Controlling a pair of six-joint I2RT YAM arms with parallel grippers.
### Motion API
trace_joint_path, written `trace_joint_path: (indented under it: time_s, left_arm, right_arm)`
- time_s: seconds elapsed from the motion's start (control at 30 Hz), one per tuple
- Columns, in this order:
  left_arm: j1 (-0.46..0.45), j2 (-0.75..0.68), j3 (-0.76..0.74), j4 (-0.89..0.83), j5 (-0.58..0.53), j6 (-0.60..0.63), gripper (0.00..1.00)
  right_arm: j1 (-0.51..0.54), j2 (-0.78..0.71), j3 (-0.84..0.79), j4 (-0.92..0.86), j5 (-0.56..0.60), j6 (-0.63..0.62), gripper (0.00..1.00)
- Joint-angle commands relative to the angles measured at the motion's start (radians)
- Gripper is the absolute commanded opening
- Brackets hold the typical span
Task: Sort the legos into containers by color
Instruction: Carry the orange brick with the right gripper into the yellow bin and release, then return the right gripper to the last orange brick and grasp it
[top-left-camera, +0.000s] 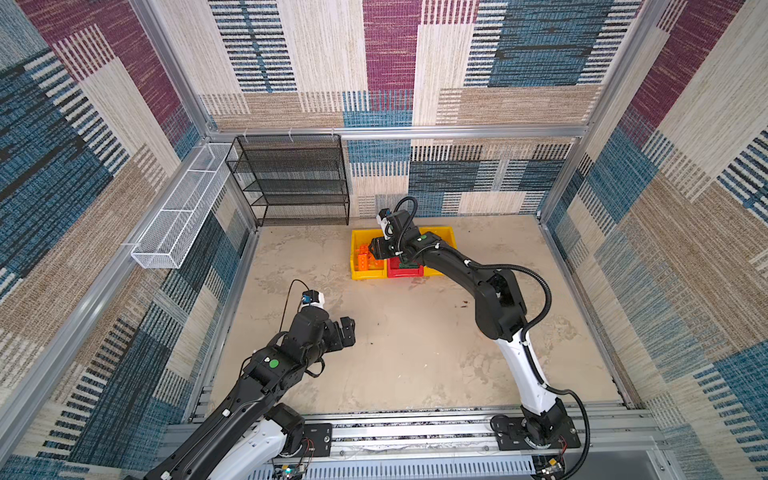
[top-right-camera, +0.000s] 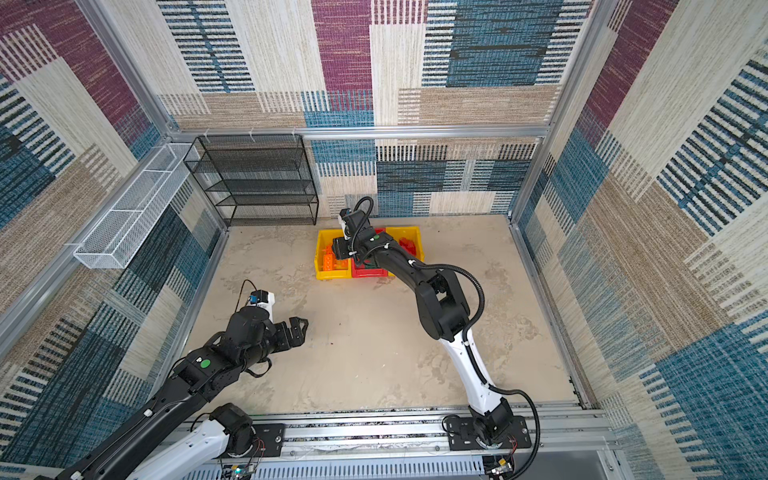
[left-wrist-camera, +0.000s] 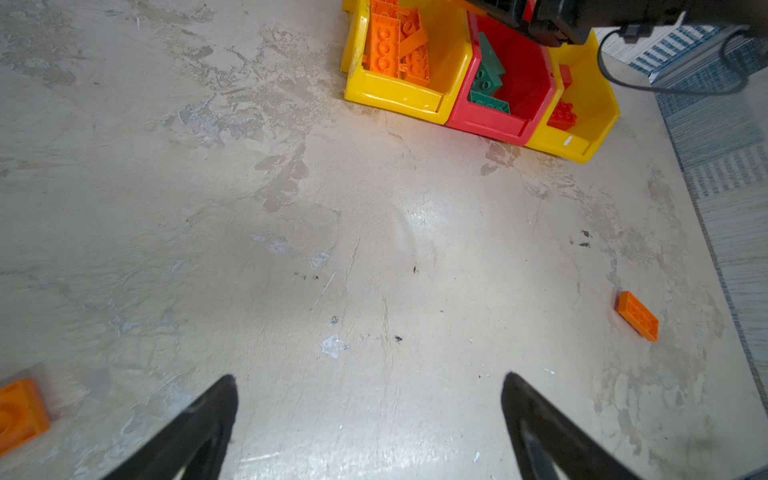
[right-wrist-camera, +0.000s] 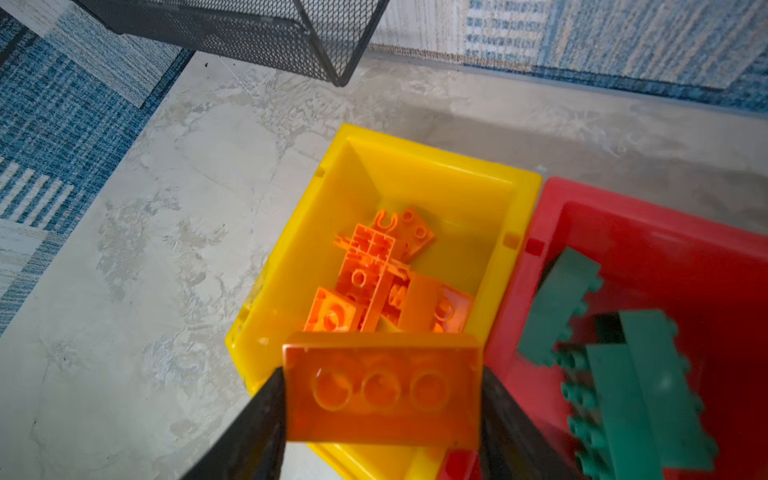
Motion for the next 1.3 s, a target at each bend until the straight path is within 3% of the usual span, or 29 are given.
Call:
trace_joint_path:
  time_s: [0.0, 0.1, 0.2, 0.27, 0.33, 0.47, 0.67, 0.77, 0.97, 1.27]
  left_arm:
    - [0.005, 0.0, 0.01, -0.017, -0.014, -0.009, 0.99]
    - [0.009, 0.008, 0.016, -0.015, -0.014, -0.005, 0.99]
    - [0.012, 0.031, 0.023, 0.006, 0.001, 0.006, 0.99]
    - [0.014, 0.057, 0.026, 0.037, 0.022, 0.017, 0.99]
    - [0.014, 0.091, 0.033, 0.07, 0.05, 0.027, 0.99]
    - [0.013, 0.183, 0.058, 0.162, 0.147, 0.04, 0.99]
    - [-0.039, 0.321, 0.061, 0.343, 0.259, 0.03, 0.99]
    - [-0.107, 0.396, 0.086, 0.394, 0.268, 0.03, 0.99]
    - [-0.207, 0.485, 0.123, 0.444, 0.288, 0.02, 0.99]
    - [-0.216, 0.426, 0.084, 0.416, 0.244, 0.034, 0.99]
  right_arm:
    - [0.003, 0.078, 0.129, -0.051, -0.019, -0.034, 0.6]
    - [0.002, 0.141, 0.265, -0.122, -0.019, -0.044, 0.88]
    - [0.001, 0.119, 0.29, -0.167, 0.014, -0.045, 0.92]
    - [0.002, 0.042, 0.214, -0.184, 0.078, -0.042, 0.93]
    - [0.001, -0.077, 0.056, -0.182, 0.173, -0.028, 0.93]
    - [-0.017, -0.41, -0.451, -0.153, 0.351, 0.093, 0.96]
    - [-0.103, -0.901, -1.128, -0.193, 0.428, 0.356, 0.97]
    - [-0.122, -1.051, -1.315, -0.249, 0.461, 0.48, 0.98]
    - [-0.152, -1.126, -1.443, -0.281, 0.471, 0.59, 0.99]
    - [-0.223, -1.153, -1.524, -0.163, 0.407, 0.607, 0.98]
